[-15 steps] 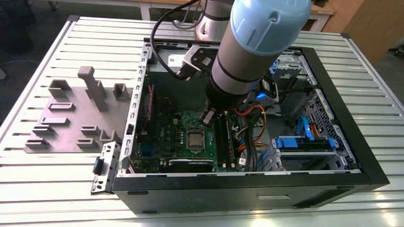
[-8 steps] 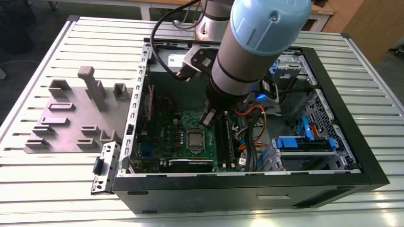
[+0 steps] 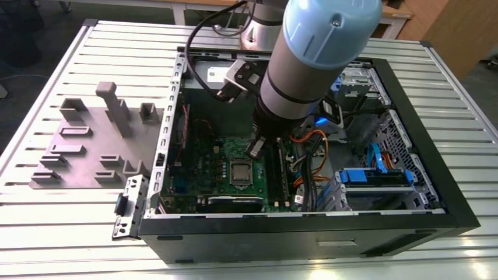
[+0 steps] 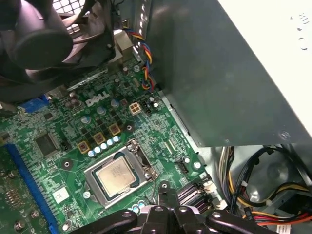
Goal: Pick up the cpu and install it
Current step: 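Install the first cpu locking lever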
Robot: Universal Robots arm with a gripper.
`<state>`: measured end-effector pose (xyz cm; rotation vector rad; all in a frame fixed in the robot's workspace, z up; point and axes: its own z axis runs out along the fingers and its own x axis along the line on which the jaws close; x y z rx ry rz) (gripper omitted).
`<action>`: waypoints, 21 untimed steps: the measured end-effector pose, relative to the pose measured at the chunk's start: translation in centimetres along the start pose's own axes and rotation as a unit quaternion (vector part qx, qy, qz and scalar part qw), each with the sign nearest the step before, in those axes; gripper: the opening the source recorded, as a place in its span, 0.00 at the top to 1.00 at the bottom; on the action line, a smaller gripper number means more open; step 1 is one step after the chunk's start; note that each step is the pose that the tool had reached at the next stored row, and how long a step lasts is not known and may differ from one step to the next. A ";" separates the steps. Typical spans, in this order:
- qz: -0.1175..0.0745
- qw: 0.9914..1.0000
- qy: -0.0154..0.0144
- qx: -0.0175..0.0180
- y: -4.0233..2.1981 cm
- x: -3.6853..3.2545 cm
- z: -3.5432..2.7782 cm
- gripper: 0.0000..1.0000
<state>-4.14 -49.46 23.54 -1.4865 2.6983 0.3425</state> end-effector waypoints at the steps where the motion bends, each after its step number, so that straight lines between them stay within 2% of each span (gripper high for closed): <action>1: -0.003 1.000 0.000 0.000 -0.02 0.06 0.00 0.89; 5: -0.021 1.000 0.003 -0.002 -0.05 0.20 0.02 0.89; 14: -0.035 0.999 0.004 -0.002 -0.11 0.54 -0.04 0.89; 18: -0.049 0.999 0.007 -0.004 -0.15 0.56 -0.05 0.89; 21: -0.054 0.998 0.007 -0.005 -0.23 0.53 0.01 0.89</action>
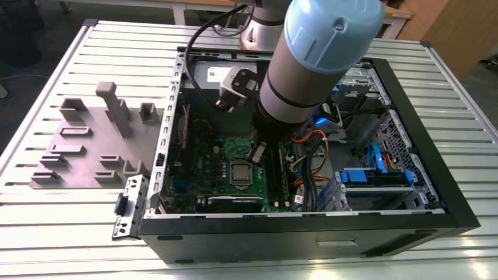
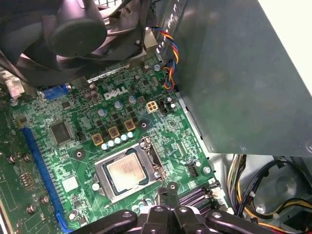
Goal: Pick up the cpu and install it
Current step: 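Install the first cpu locking lever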
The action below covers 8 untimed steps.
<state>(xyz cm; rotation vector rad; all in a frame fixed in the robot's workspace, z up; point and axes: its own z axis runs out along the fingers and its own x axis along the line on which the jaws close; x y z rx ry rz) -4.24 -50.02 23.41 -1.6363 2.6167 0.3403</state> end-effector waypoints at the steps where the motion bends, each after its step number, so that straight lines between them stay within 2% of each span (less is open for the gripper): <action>1: 0.000 1.000 0.000 0.000 -0.01 0.00 0.03 0.89; 5: -0.001 1.000 -0.001 0.001 -0.06 0.08 0.09 0.89; 8: -0.017 1.000 0.002 0.000 -0.06 0.09 0.11 0.89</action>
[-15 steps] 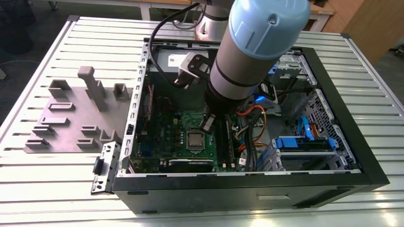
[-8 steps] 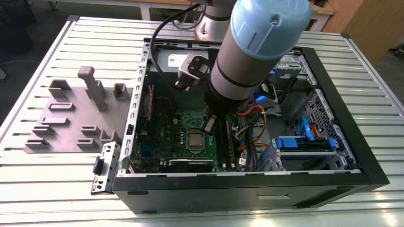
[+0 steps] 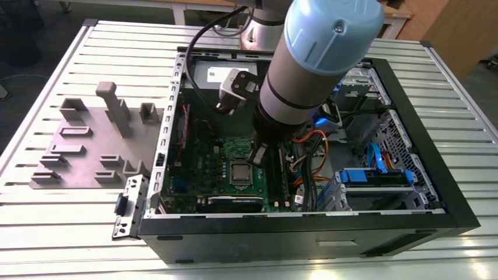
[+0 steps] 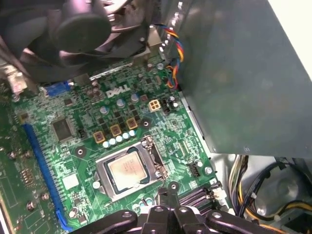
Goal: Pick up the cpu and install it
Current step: 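Install the first cpu locking lever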
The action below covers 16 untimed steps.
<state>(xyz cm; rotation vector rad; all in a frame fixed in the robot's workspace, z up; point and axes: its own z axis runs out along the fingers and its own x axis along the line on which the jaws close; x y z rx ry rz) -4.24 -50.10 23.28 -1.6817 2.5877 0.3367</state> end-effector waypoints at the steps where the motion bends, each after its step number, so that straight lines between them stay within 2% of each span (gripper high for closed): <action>1: -0.008 1.000 0.001 -0.001 0.00 0.00 0.01 0.89; 4: -0.023 1.000 0.002 0.001 -0.01 0.01 0.01 0.89; 9: -0.034 0.999 0.000 0.008 0.03 0.00 -0.10 0.89; 16: -0.046 0.999 0.001 0.008 0.32 0.12 -0.11 0.89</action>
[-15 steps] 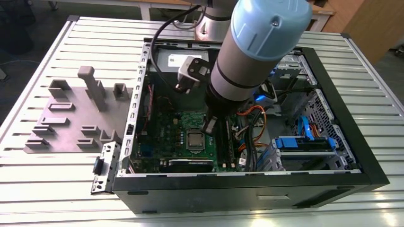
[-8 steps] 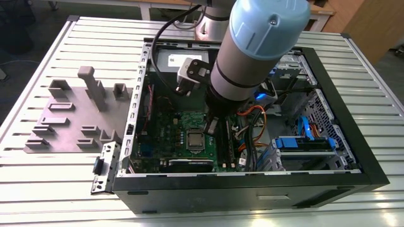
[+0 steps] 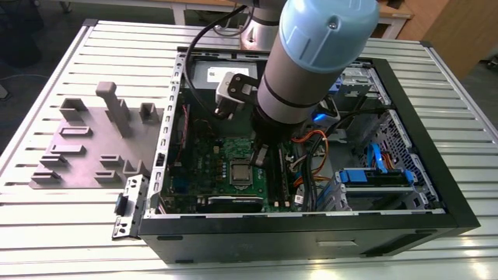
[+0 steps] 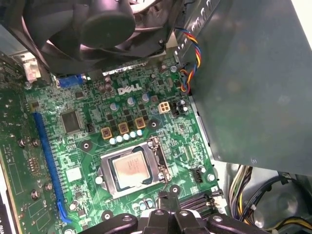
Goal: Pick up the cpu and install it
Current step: 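Install the first cpu locking lever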
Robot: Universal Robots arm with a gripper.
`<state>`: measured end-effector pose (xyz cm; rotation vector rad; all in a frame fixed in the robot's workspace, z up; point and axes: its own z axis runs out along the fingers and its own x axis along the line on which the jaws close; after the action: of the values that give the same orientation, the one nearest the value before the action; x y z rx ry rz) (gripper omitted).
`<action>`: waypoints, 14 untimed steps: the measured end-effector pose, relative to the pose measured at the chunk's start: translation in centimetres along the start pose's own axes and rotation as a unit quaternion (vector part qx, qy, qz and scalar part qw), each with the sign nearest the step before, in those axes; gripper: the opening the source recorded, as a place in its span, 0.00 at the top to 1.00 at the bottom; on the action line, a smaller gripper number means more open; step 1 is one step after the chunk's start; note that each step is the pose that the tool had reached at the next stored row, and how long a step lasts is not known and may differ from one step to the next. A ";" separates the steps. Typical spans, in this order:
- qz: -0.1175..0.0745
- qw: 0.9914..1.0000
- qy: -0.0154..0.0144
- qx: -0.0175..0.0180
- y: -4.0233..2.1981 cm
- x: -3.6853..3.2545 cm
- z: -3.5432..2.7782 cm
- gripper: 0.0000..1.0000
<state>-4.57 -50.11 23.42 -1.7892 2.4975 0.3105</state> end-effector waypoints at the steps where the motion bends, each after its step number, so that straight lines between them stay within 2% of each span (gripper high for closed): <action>1: 0.000 1.000 0.000 0.000 0.00 0.00 0.01 0.89; 5: -0.003 1.000 0.000 0.000 -0.01 0.04 0.15 0.89; 12: -0.012 1.000 0.004 0.000 -0.09 0.36 0.18 0.89; 14: -0.017 1.000 0.005 0.000 -0.13 0.55 0.15 0.89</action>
<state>-4.63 -50.63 23.17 -1.8350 2.4705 0.3012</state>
